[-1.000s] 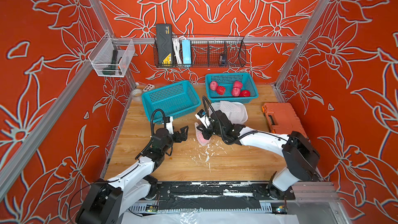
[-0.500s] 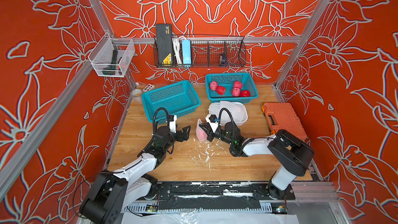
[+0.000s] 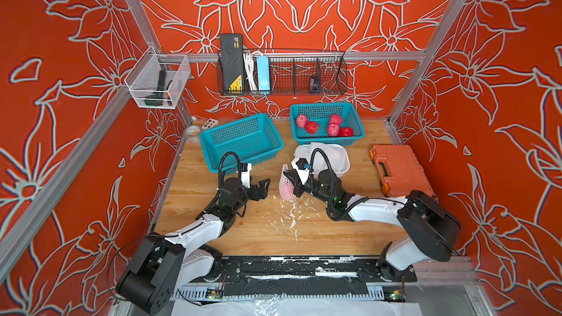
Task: Remove foam nets from apples
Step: Remove the foam net from the apple.
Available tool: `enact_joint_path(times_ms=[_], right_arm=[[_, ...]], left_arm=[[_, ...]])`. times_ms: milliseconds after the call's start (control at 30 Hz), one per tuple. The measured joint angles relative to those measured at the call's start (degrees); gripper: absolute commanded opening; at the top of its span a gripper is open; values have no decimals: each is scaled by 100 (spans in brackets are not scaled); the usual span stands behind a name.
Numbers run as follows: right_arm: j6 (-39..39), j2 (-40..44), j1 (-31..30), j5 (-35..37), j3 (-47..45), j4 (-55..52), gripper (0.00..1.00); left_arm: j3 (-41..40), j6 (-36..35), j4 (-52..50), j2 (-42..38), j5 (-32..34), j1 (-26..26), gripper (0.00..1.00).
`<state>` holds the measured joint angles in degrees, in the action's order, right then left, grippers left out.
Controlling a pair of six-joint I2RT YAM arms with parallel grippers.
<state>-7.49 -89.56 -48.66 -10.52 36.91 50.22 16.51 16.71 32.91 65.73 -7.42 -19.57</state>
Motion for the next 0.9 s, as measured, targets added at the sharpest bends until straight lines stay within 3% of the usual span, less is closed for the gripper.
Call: enact_joint_path(times_ms=[233, 600, 767, 900], right_arm=[[-208, -306, 160, -85, 101, -61, 0], [-243, -129, 42, -81, 275, -562, 0], [-472, 662, 205, -201, 1093, -1751, 0], [-977, 1126, 826, -608, 2175, -2551, 0]], left_arm=[[81, -20, 66, 85, -46, -37, 91], [216, -22, 42, 192, -55, -66, 90], [404, 162, -153, -146, -24, -70, 91], [728, 409, -232, -597, -7, -103, 86]])
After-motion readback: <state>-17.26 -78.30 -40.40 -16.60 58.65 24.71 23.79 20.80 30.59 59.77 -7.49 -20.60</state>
